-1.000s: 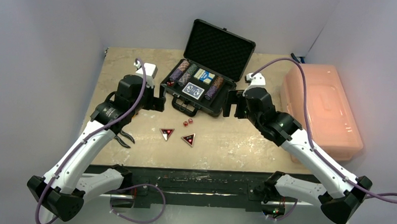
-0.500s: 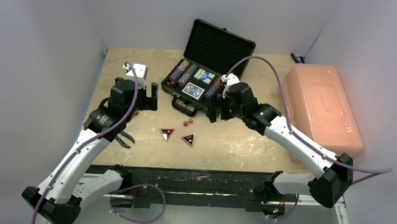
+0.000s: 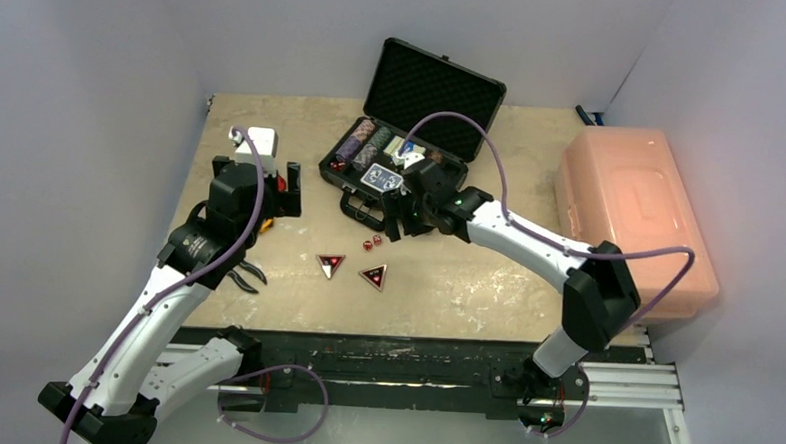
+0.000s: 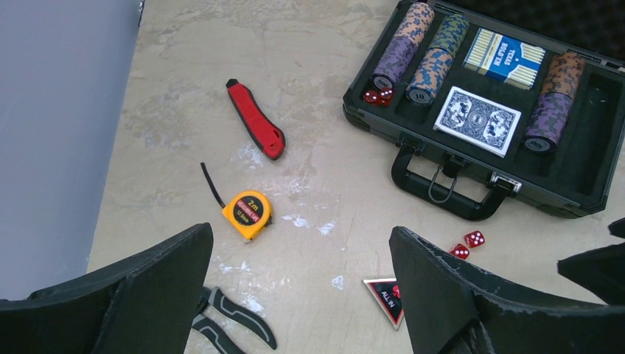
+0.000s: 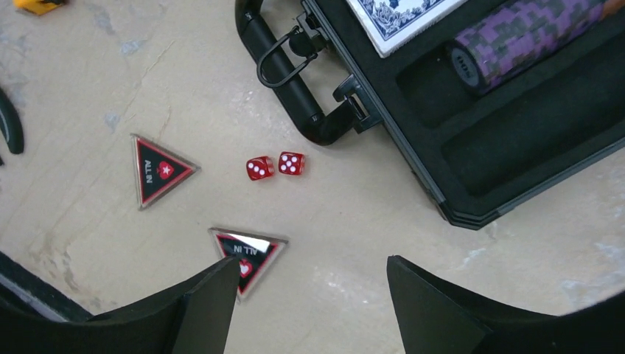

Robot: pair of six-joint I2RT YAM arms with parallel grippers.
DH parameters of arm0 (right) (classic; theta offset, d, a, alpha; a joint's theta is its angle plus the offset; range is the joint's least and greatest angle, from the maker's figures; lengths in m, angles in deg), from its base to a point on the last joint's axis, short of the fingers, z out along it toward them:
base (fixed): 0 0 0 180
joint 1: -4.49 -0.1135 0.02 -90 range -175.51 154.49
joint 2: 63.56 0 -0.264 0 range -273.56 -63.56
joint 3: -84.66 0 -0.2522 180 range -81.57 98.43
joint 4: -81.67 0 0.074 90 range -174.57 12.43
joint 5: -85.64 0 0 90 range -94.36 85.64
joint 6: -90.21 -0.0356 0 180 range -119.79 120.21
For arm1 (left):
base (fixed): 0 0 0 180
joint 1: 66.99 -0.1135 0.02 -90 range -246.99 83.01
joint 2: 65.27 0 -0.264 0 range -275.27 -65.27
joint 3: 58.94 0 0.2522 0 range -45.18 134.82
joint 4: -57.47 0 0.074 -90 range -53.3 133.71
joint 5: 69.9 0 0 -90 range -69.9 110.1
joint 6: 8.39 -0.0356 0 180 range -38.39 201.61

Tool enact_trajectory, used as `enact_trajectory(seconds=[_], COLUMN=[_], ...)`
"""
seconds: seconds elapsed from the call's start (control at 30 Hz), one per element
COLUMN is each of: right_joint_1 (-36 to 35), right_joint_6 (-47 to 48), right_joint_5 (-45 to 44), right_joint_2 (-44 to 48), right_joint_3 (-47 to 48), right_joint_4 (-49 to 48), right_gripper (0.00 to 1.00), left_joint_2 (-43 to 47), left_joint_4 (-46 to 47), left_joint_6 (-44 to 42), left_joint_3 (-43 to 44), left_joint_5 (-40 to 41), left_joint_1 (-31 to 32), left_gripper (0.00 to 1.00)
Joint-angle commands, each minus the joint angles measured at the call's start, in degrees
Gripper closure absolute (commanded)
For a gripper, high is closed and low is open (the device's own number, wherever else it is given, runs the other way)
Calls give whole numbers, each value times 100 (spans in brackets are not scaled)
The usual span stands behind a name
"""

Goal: Pack up texas hold em set

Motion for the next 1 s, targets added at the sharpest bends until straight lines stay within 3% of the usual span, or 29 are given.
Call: enact_trajectory(seconds=[0.0, 0.5, 0.97], right_joint_1=[-213, -474, -518], right_joint_6=[-720, -1058, -1041], right_joint_5=[-424, -1013, -963], right_joint_2=[-471, -1798, -2440], right_joint_3=[419, 1213, 1679], right_joint_4=[41, 106, 107], right_gripper=[26, 49, 53], left_joint_2=[97, 192, 199], left_joint_4=[178, 176, 186], left_joint_6=[-111, -161, -180], left_joint_3=[-13, -21, -30], left_joint_5=[194, 248, 239], left_joint_1=[-16, -16, -16], left_gripper=[10, 10, 11])
